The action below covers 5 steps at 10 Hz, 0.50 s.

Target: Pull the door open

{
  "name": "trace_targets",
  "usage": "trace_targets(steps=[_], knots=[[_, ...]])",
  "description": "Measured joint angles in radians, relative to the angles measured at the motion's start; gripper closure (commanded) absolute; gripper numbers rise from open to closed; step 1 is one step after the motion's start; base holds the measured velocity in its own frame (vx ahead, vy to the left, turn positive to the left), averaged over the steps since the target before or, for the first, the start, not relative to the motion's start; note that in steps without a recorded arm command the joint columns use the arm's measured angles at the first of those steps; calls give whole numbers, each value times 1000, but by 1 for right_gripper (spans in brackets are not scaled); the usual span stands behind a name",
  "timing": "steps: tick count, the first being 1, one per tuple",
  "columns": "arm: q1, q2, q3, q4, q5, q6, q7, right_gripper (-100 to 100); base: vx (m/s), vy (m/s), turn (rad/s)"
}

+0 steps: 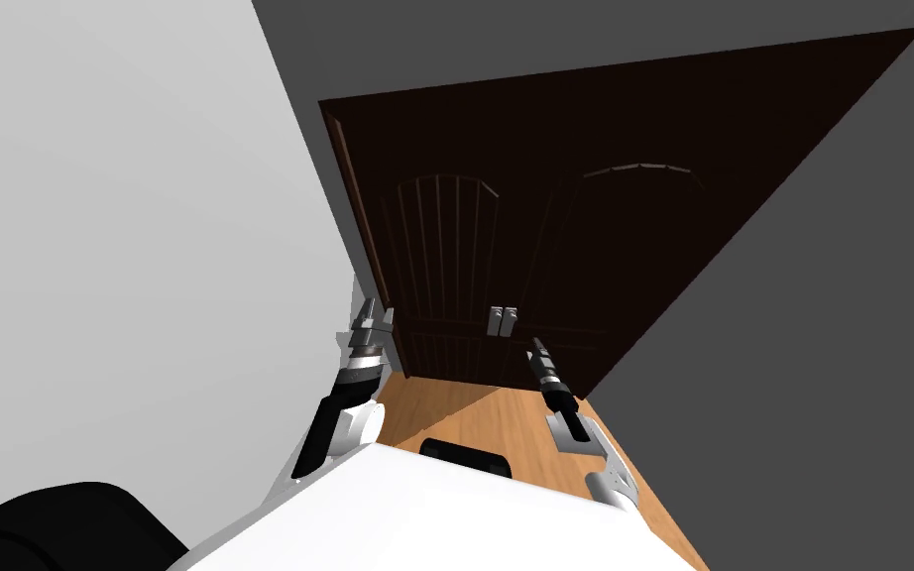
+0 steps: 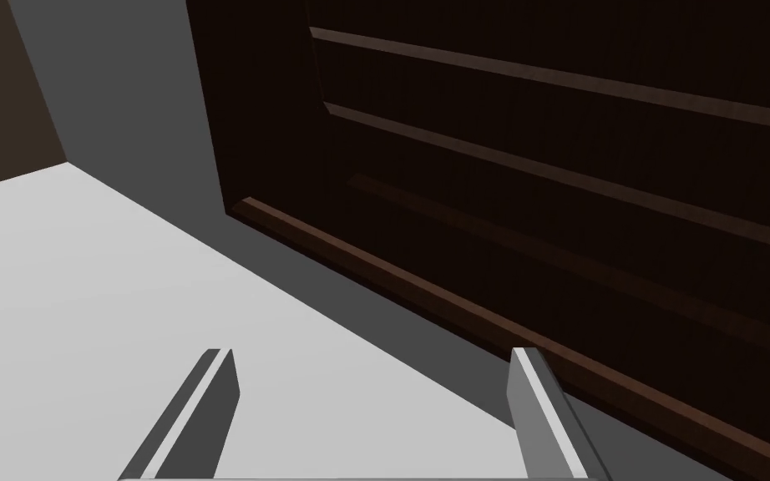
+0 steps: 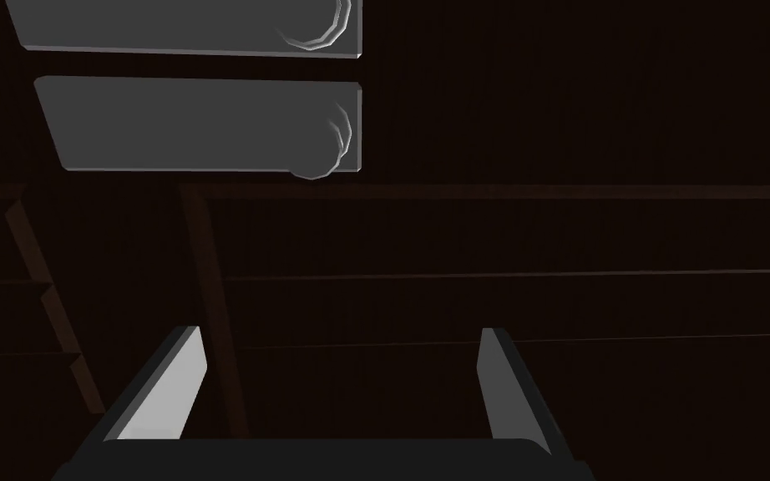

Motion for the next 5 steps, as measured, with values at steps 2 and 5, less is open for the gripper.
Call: trace_targets(steps=[2,5], knots=[[-19,-3,-1,37,13,3,-12,-100,171,-15,73],[-12,-11,-12,45,17,17,-18,-100,-6,-25,-50]])
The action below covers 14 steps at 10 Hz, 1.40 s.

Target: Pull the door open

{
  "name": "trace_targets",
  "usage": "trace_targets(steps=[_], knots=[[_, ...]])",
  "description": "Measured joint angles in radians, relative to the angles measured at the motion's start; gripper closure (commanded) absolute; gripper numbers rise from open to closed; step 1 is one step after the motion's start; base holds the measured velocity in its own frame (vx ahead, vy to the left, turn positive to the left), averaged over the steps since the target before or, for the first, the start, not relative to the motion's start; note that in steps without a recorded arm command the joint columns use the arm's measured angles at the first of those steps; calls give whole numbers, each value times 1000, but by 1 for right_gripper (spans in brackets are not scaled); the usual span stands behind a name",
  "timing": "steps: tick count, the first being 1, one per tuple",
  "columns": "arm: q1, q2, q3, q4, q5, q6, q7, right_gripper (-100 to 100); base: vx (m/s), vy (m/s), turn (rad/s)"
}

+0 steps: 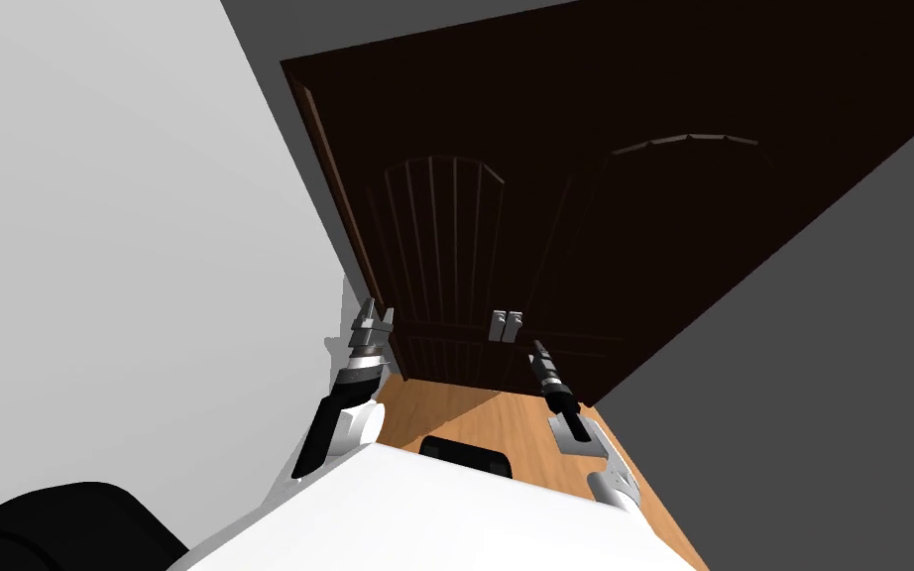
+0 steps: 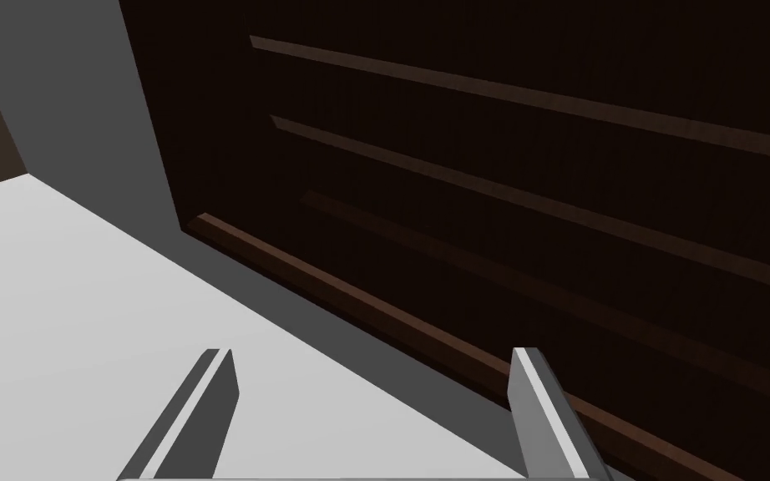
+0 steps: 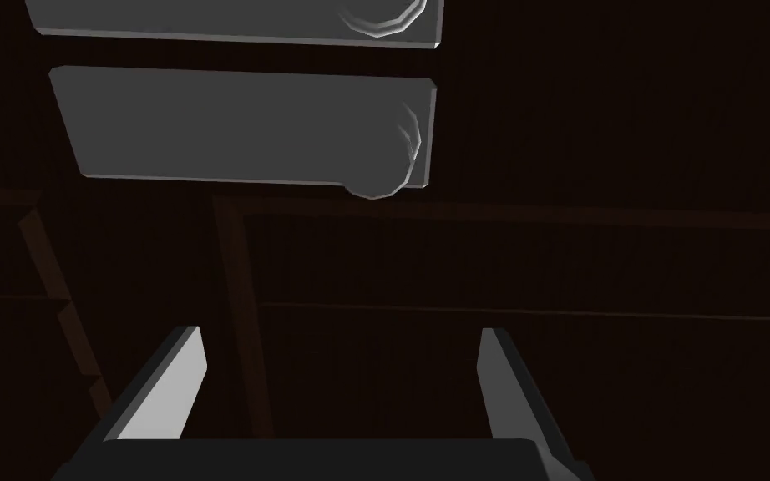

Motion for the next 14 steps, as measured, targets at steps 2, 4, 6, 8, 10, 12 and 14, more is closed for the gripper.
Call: trace_targets(steps=[2,4,6,8,10,12,14], knots=[[2,-17,-22,23,-6,-1,-2,-100,-45,-31,-25],[24,-47,-57,41,-19,-4,-7,-100,-22,-22,-38],[31,-67,-82,49,-27,6,-11,-100,18,-11,1],[41,-94,-110,72,-40,-2,-17,-100,102,-22,48],[38,-104,-128,79,-46,3,-18,-100,123,-8,73],[21,-108,-135,104,-52,-10,-17,-100,192,-8,132],[5,-97,-125,99,-53,-14,-16,-100,202,22,158]])
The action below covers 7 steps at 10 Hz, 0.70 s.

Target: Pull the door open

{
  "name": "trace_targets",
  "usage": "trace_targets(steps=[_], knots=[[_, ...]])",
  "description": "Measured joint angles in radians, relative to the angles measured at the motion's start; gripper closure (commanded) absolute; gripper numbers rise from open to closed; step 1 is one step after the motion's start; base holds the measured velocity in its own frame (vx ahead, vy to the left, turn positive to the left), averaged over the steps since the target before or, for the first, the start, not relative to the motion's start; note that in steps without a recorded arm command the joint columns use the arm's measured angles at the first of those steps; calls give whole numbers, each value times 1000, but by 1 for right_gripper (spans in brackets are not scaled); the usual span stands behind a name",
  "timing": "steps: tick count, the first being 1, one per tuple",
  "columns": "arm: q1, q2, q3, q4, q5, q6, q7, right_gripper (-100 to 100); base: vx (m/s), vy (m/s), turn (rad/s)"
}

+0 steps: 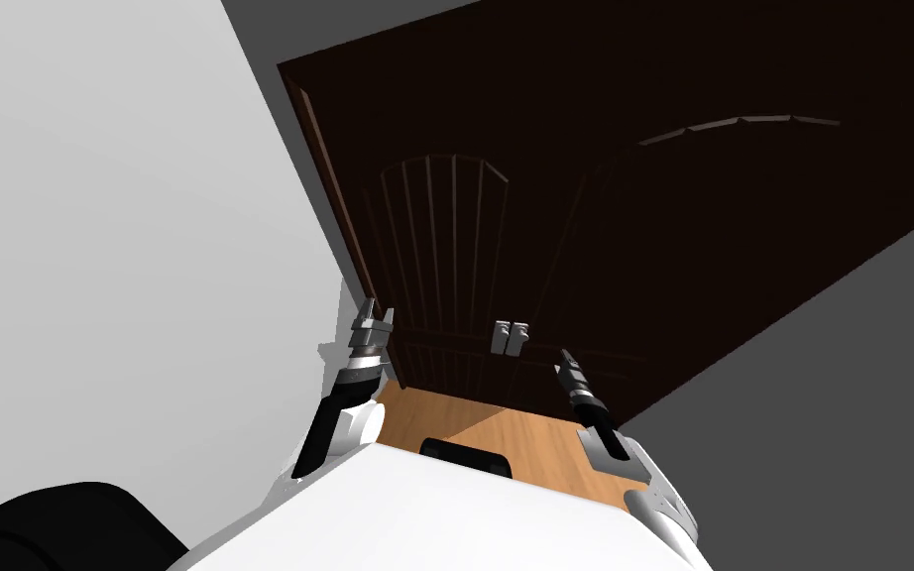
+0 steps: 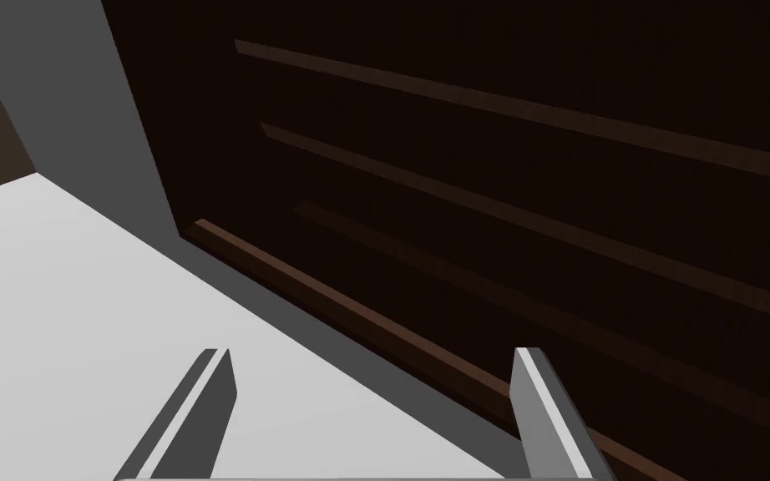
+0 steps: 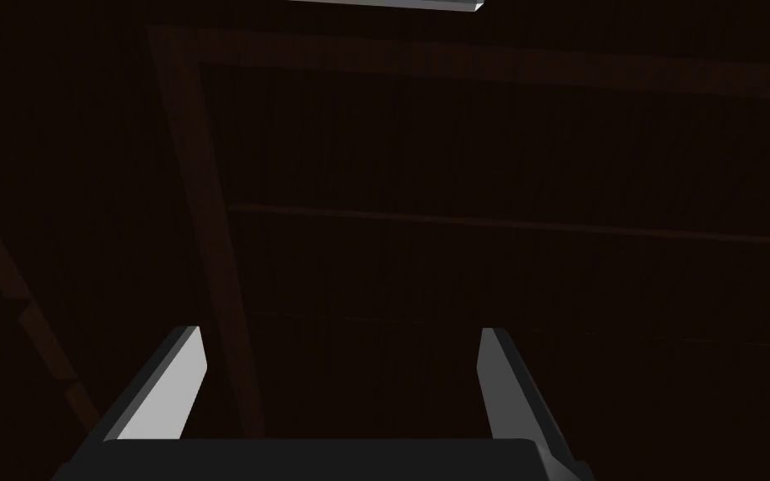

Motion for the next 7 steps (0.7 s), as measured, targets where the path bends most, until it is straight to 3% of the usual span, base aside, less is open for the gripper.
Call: trace_targets(steps=[3,4,7], knots=[[-30,21,32,-5,2,-13,-2,-100,150,104,119],[-32,23,34,-4,2,-16,-2,100,-11,-8,-24],[-32,20,31,-6,2,-14,-2,100,-25,-22,0]])
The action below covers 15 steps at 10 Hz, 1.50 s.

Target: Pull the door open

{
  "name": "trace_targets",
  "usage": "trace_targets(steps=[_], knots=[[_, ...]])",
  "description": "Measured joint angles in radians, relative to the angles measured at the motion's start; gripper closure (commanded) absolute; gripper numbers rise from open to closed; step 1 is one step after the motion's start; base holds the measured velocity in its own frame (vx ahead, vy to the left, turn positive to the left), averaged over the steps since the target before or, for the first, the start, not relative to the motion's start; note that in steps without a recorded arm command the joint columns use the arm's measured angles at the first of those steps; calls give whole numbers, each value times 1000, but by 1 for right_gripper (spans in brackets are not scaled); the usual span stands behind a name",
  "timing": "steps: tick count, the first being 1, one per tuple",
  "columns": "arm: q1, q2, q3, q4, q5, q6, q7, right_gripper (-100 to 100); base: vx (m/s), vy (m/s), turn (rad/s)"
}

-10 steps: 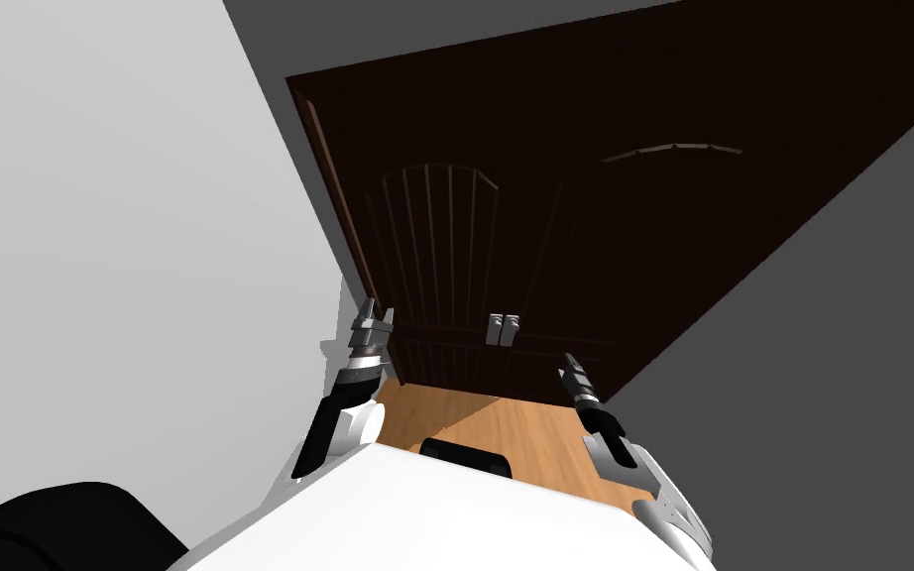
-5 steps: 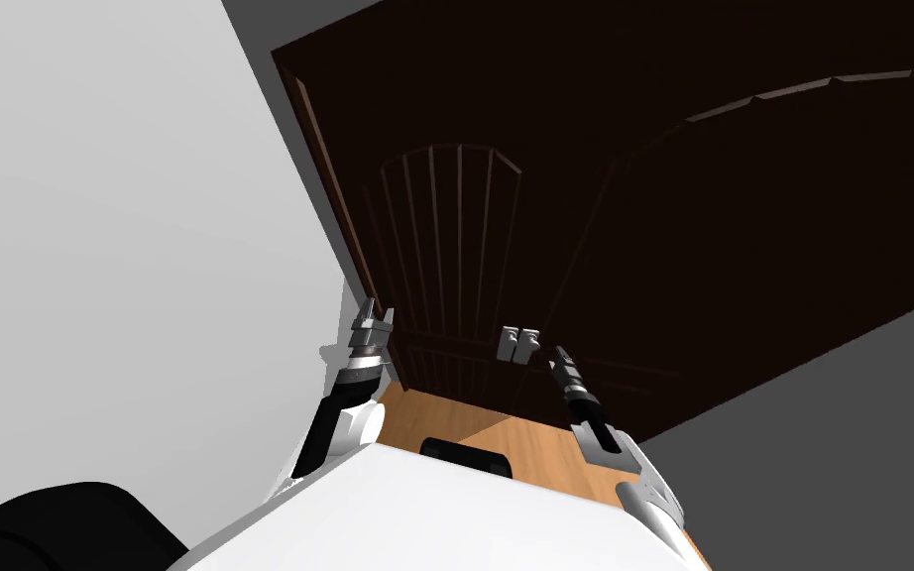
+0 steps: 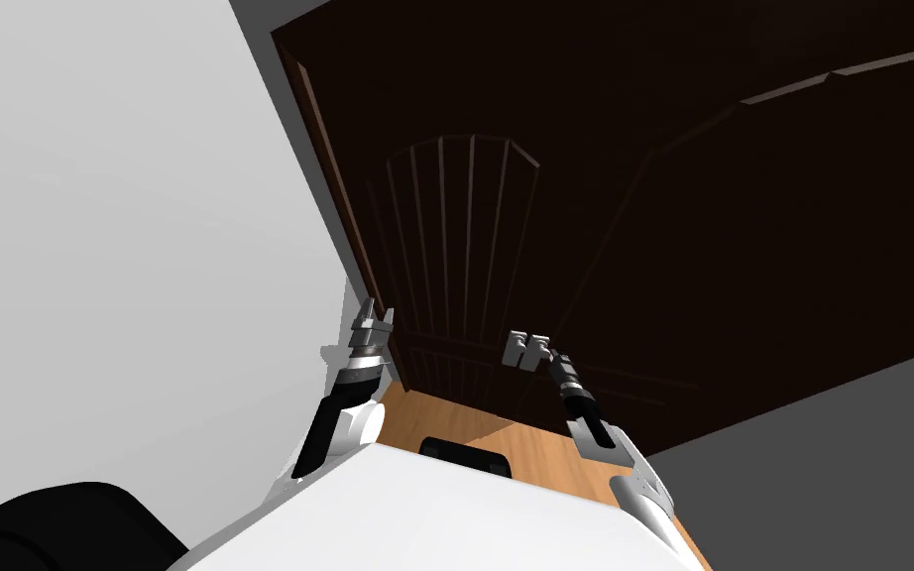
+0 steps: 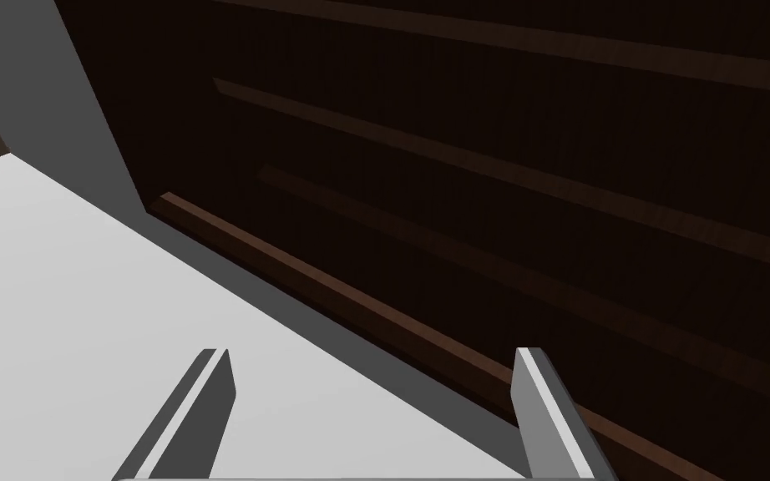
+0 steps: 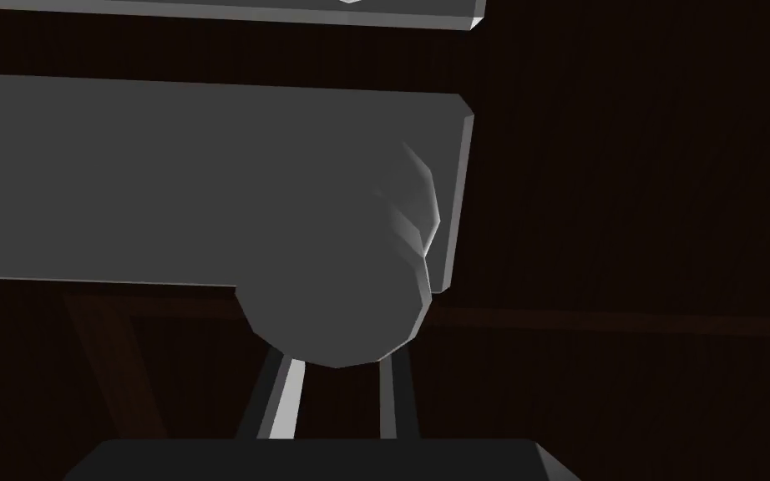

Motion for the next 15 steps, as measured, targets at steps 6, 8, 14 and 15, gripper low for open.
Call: trace_targets(steps=[6,8,14,15], knots=[[33,-15,-22,-2,-1,9,-2,-100,-129,-36,-63],[41,-24,-21,-2,1,4,-11,-100,-209,44,28],[48,-15,10,-29,11,-10,-25,-100,-70,36,-15],[56,-31,-8,-16,6,-10,-27,-100,19,-81,-121]])
